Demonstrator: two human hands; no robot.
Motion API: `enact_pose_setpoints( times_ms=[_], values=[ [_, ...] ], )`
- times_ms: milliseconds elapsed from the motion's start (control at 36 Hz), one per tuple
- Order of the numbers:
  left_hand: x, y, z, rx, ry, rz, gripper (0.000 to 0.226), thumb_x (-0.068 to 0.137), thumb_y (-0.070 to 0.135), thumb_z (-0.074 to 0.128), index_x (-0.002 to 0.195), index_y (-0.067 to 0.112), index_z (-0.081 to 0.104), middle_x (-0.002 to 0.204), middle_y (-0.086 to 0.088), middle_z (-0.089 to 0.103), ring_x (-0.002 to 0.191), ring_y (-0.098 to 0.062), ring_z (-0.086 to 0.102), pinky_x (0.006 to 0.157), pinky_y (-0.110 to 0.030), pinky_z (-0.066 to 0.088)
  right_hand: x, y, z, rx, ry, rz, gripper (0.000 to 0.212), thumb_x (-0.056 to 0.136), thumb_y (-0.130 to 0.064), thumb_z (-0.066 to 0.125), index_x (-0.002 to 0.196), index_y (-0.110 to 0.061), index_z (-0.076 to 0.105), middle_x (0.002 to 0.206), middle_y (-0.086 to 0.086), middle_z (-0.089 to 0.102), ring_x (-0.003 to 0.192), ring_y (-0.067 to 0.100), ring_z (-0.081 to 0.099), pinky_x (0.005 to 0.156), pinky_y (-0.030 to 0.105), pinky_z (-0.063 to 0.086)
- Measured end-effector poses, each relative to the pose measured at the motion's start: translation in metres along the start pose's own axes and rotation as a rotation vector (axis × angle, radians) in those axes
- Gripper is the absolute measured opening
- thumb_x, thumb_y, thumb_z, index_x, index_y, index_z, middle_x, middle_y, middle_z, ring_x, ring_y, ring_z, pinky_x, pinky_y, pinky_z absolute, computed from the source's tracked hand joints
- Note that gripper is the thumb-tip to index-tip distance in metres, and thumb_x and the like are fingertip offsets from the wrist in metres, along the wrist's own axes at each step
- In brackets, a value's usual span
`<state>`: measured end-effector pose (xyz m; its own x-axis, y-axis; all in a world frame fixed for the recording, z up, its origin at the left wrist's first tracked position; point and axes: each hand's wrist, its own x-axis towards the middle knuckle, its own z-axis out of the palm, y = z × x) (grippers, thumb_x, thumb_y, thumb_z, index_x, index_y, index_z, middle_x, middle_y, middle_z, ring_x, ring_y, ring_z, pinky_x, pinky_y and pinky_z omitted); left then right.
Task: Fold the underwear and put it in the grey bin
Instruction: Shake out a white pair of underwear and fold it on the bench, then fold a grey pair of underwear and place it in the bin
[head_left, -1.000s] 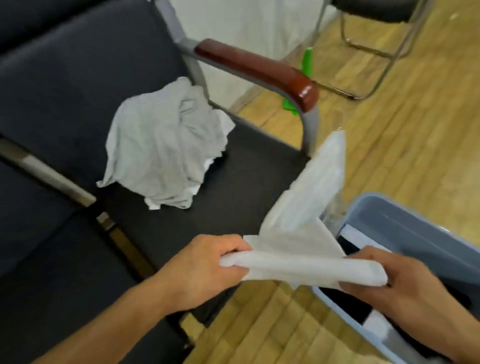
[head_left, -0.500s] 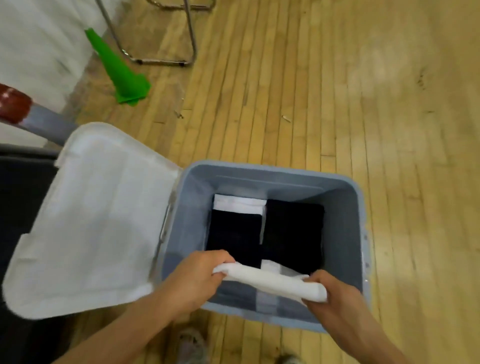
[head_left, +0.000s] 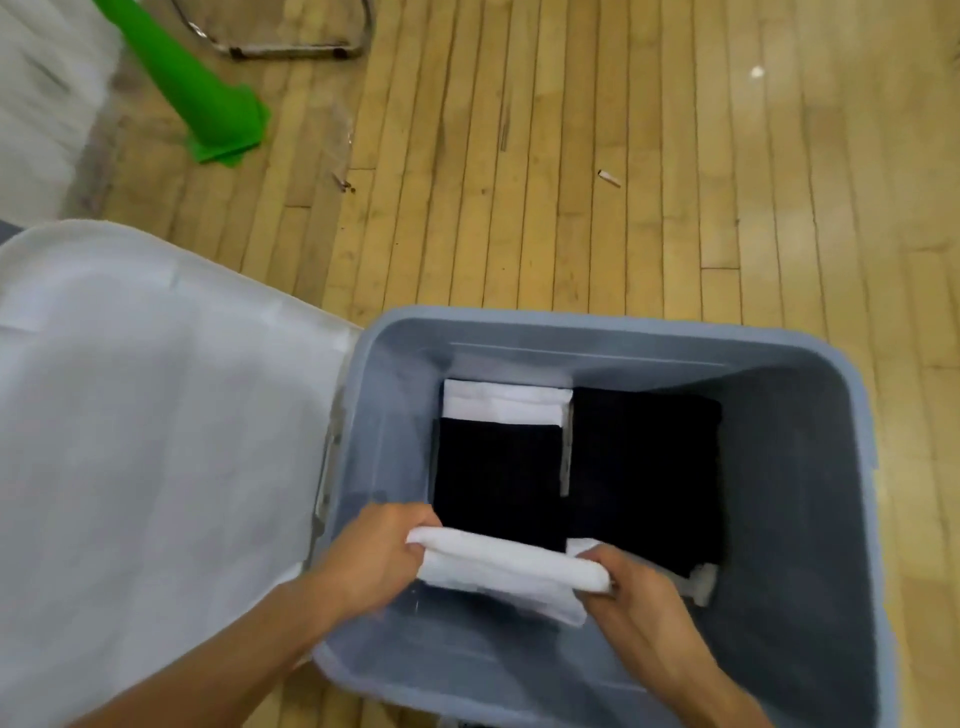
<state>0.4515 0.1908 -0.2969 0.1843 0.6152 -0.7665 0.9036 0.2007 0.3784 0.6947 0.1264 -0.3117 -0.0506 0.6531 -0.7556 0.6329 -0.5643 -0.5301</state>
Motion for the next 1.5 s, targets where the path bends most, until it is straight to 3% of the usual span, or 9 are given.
enact_pose_setpoints(
  times_ms=[139, 361, 528, 639, 694, 806, 944, 1167, 1500],
  values=[
    [0.074, -0.011, -0.009, -0.029, 0.103, -0.064, 0.032, 0.078, 0.005, 0.045, 0.068, 0.035, 0.052, 0.088, -0.006, 0.067, 0.085, -0.025, 0.063, 0.071, -0.027, 0.048, 0.09, -0.013, -0.005, 0.002, 0.079, -0.035, 0.024, 0.088, -0.018, 0.056, 0.07, -0.033, 0.051, 0.064, -0.007, 0.058, 0.063, 0.01, 0.057, 0.056, 0.022, 0.044],
    [0.215, 0.001, 0.029, 0.199, 0.674, -0.128, 0.055, 0.071, 0.002, 0.063, 0.125, 0.0, 0.051, 0.126, -0.024, 0.05, 0.114, -0.042, 0.05, 0.095, -0.043, 0.043, 0.244, -0.017, 0.01, 0.144, 0.497, -0.047, 0.027, 0.086, -0.006, 0.054, 0.113, -0.007, 0.055, 0.112, 0.016, 0.06, 0.103, 0.036, 0.055, 0.074, 0.028, 0.038],
    [0.228, -0.029, 0.088, 0.395, 0.35, 0.114, 0.088, 0.034, 0.027, 0.088, 0.117, 0.009, 0.064, 0.134, -0.015, 0.055, 0.119, -0.032, 0.057, 0.091, -0.042, 0.051, 0.232, 0.014, 0.063, -0.51, 0.462, -0.482, 0.069, 0.053, -0.001, 0.068, 0.121, -0.002, 0.055, 0.125, 0.025, 0.057, 0.112, 0.038, 0.056, 0.084, 0.044, 0.053],
    [0.246, -0.044, 0.09, 0.419, 0.229, 0.11, 0.094, 0.084, 0.036, 0.067, 0.152, 0.016, 0.004, 0.153, -0.007, -0.022, 0.145, -0.032, -0.009, 0.111, -0.033, -0.013, 0.272, 0.046, 0.063, -0.632, 0.278, -0.393, 0.086, 0.037, -0.003, 0.087, 0.118, 0.008, 0.06, 0.125, 0.026, 0.058, 0.11, 0.039, 0.061, 0.079, 0.045, 0.055],
    [0.243, -0.041, 0.09, 0.37, 0.21, 0.103, 0.088, 0.092, 0.028, 0.057, 0.151, 0.021, -0.008, 0.153, -0.004, -0.03, 0.143, -0.026, -0.022, 0.11, -0.03, -0.017, 0.271, 0.041, 0.057, -0.63, 0.188, -0.345, 0.087, 0.057, -0.007, 0.084, 0.133, 0.009, 0.045, 0.143, 0.025, 0.04, 0.128, 0.038, 0.046, 0.099, 0.04, 0.044],
    [0.199, -0.022, 0.076, 0.21, 0.257, 0.159, 0.077, 0.094, 0.02, 0.052, 0.152, 0.022, 0.002, 0.157, -0.004, -0.02, 0.145, -0.023, -0.017, 0.116, -0.031, -0.007, 0.223, 0.011, 0.044, -0.487, 0.255, -0.392, 0.055, 0.087, -0.01, 0.06, 0.138, -0.002, 0.042, 0.148, 0.018, 0.035, 0.135, 0.035, 0.037, 0.109, 0.037, 0.03],
    [0.057, -0.003, -0.012, 0.073, 0.663, 0.15, 0.054, 0.081, 0.029, 0.044, 0.131, 0.012, 0.038, 0.141, -0.016, 0.047, 0.128, -0.031, 0.049, 0.091, -0.041, 0.049, 0.093, -0.107, 0.005, -0.317, 0.333, -0.671, 0.046, 0.084, -0.009, 0.066, 0.127, -0.017, 0.053, 0.131, -0.01, 0.044, 0.124, 0.008, 0.041, 0.097, 0.009, 0.026],
    [-0.189, -0.051, -0.174, 0.173, 1.023, -0.103, 0.046, 0.072, 0.023, 0.05, 0.118, 0.017, 0.047, 0.132, -0.006, 0.054, 0.128, -0.021, 0.041, 0.092, -0.032, 0.049, -0.066, -0.37, 0.012, -0.178, 0.182, -1.244, 0.026, 0.095, -0.055, 0.029, 0.111, -0.046, 0.046, 0.113, -0.027, 0.051, 0.106, 0.003, 0.052, 0.091, 0.011, 0.038],
    [-0.3, -0.277, -0.171, -0.247, 1.261, -0.685, 0.055, 0.072, 0.02, 0.077, 0.116, 0.012, 0.045, 0.117, -0.009, 0.057, 0.1, -0.026, 0.062, 0.079, -0.036, 0.053, -0.118, -0.466, 0.246, -0.387, -0.106, -1.146, 0.066, 0.067, 0.008, 0.072, 0.09, -0.048, 0.049, 0.1, -0.021, 0.055, 0.076, -0.005, 0.056, 0.057, -0.003, 0.035]
  ],
)
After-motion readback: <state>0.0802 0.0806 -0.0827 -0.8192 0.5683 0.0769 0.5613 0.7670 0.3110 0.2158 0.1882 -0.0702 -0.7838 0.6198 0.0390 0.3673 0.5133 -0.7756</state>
